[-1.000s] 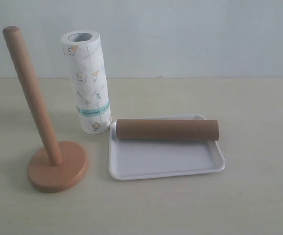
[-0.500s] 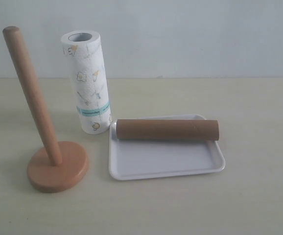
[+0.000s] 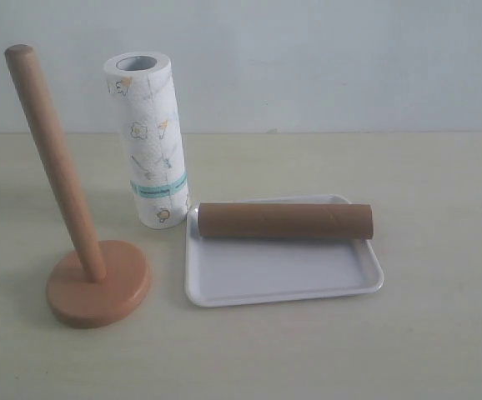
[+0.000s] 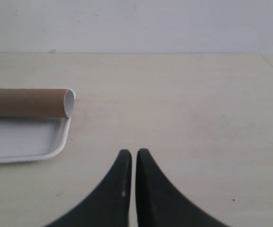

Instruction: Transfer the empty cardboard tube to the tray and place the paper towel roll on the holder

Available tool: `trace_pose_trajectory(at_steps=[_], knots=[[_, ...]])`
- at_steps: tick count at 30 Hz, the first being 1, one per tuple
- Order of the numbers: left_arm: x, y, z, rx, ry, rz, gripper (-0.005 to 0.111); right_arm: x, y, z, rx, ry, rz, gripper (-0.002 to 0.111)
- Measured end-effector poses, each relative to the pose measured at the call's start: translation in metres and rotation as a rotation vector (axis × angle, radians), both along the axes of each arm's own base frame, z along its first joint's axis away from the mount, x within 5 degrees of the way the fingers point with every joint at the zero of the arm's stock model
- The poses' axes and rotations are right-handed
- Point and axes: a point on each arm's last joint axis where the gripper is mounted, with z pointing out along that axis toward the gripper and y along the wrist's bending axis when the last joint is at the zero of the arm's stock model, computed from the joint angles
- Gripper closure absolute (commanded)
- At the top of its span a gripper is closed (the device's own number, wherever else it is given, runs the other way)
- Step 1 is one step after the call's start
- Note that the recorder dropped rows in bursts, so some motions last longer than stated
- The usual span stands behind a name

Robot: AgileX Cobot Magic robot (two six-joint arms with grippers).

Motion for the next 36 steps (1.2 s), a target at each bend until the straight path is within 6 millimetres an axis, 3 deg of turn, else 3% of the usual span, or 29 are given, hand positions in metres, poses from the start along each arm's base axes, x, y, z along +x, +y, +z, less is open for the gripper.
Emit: trace_pose_trajectory(at_steps=[15, 19, 22, 27, 31, 36], knots=[[0.000, 0.000, 0.000, 0.000, 0.000, 0.000, 0.103, 0.000, -0.001, 0.000, -0.066, -0.002, 0.008, 0.104], [0.000, 0.000, 0.000, 0.000, 0.000, 0.000, 0.103, 0.001, -0.002, 0.005, -0.153, -0.060, 0.012, 0.104], [0.000, 0.000, 0.000, 0.000, 0.000, 0.000, 0.103, 0.003, -0.002, 0.018, -0.188, -0.211, 0.010, 0.104], [0.000, 0.000, 0.000, 0.000, 0.000, 0.000, 0.103, -0.004, 0.001, 0.057, -0.189, -0.645, 0.000, 0.104], [0.000, 0.000, 0.000, 0.000, 0.000, 0.000, 0.103, -0.023, 0.003, 0.086, -0.153, -1.028, -0.006, 0.104], [0.000, 0.000, 0.000, 0.000, 0.000, 0.000, 0.103, -0.057, 0.004, 0.109, 0.048, -1.454, 0.079, 0.104]])
